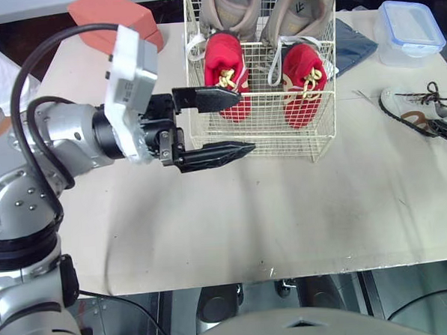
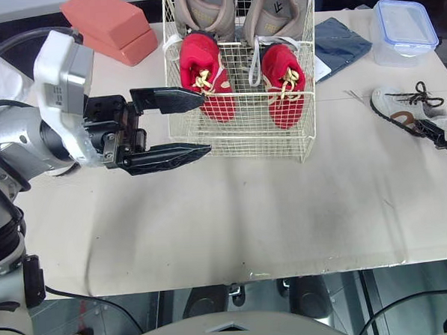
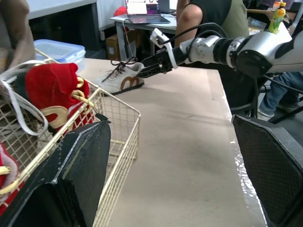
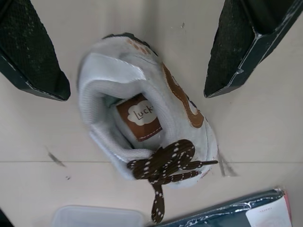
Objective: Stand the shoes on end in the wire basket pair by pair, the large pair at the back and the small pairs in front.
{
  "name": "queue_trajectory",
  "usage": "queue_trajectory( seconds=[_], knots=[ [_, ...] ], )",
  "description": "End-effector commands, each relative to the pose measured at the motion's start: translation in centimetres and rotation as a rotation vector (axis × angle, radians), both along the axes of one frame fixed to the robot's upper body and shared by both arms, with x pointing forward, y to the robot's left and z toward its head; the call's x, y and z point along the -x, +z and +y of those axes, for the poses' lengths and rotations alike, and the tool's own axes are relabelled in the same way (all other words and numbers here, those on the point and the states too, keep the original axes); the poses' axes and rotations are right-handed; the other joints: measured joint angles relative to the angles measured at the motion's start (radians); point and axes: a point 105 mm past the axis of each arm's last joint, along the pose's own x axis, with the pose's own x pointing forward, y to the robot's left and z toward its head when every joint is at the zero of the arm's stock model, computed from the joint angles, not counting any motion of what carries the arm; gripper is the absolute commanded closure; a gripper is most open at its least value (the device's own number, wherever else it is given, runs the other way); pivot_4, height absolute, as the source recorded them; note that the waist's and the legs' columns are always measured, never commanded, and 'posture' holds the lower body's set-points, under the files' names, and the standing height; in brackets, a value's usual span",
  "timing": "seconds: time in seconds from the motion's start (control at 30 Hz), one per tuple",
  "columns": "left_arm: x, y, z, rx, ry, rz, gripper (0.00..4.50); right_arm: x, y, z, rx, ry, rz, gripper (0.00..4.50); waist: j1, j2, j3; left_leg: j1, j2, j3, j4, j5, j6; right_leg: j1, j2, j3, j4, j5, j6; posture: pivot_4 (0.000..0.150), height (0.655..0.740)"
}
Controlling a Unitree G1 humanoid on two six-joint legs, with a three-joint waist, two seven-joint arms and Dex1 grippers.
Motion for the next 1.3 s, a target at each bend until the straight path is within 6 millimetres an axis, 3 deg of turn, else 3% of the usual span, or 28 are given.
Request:
queue_trajectory(
  seconds=[0.03,0.23,0.3,0.53,0.63,0.8,0.9,1.07,1.13,1.23,1.3],
  knots=[
    [0.6,0.9,0.3,0.004,0.009,-0.041,0.00,-0.3,1.3,-0.2,0.051,0.003,-0.032,0.86,0.000,0.000,0.000,0.000,0.000,0.000,0.000,0.000,0.000,0.000,0.000,0.000,0.000,0.000,0.000,0.150,0.6860],
    [0.7,0.5,0.4,-0.004,0.012,-0.020,0.00,-0.3,1.3,-0.2,0.062,0.004,-0.035,3.73,-0.009,0.000,0.000,0.000,0.000,0.000,0.000,0.000,0.000,0.000,0.000,0.000,0.000,0.000,0.000,0.150,0.6860],
    [0.7,0.4,0.4,-0.008,0.012,-0.018,0.00,-0.3,1.5,-0.4,0.060,-0.006,-0.047,4.38,-0.012,0.000,0.000,0.000,0.000,0.000,0.000,0.000,-0.001,0.000,0.000,0.000,0.001,0.000,0.000,0.150,0.6860],
    [0.7,0.2,0.2,-0.013,0.001,-0.015,0.00,0.0,3.4,-0.9,0.071,-0.014,-0.146,4.38,-0.013,0.000,0.000,0.000,0.000,0.000,0.000,0.000,-0.001,0.000,0.000,0.000,0.001,0.000,0.000,0.150,0.6860],
    [0.5,0.0,0.4,-0.009,0.006,-0.016,0.00,0.2,4.9,-1.0,0.176,-0.005,-0.202,4.38,-0.013,0.000,0.000,0.000,0.000,0.000,0.000,0.000,-0.001,0.000,0.000,0.000,0.001,0.000,0.000,0.150,0.6860],
    [0.0,-0.2,0.9,-0.017,0.013,-0.015,0.00,1.2,11.7,1.1,0.186,0.090,-0.493,4.38,-0.013,0.004,0.002,0.000,0.000,0.000,0.000,0.001,-0.001,0.000,-0.001,0.001,0.001,0.000,0.000,0.150,0.6860],
    [-0.9,0.0,1.5,-0.032,0.018,-0.026,0.00,3.2,15.3,5.6,0.101,0.280,-0.672,4.38,-0.012,0.004,0.002,0.000,0.000,0.000,0.000,0.001,-0.002,0.000,0.000,0.000,0.002,0.000,0.000,0.150,0.6860],
    [-1.8,0.3,2.4,-0.041,0.016,-0.024,0.00,7.0,18.4,13.0,-0.035,0.548,-0.816,4.38,-0.010,0.004,0.002,0.000,0.001,-0.003,-0.001,0.002,-0.004,0.000,0.002,-0.001,0.001,0.000,0.000,0.150,0.6860],
    [-2.2,0.6,2.6,-0.027,0.014,-0.029,0.00,8.1,18.7,16.1,-0.028,0.669,-0.810,4.38,-0.006,0.004,0.003,0.000,0.001,-0.003,-0.001,0.002,-0.004,0.000,0.002,-0.002,0.002,0.000,0.000,0.150,0.6860],
    [-2.8,1.2,3.1,0.010,0.021,-0.026,0.00,9.1,18.6,19.0,-0.015,0.784,-0.794,4.38,0.000,0.004,0.003,0.000,0.001,-0.004,-0.001,0.002,-0.003,0.000,0.002,-0.002,0.001,0.000,0.000,0.150,0.6860],
    [-3.1,1.2,3.8,0.020,0.039,-0.026,0.00,9.8,17.6,21.4,0.039,0.900,-0.747,4.38,0.005,0.004,0.003,-0.001,0.001,-0.003,-0.001,0.002,-0.003,0.000,0.002,-0.002,0.000,0.000,0.000,0.150,0.6860]
  ],
)
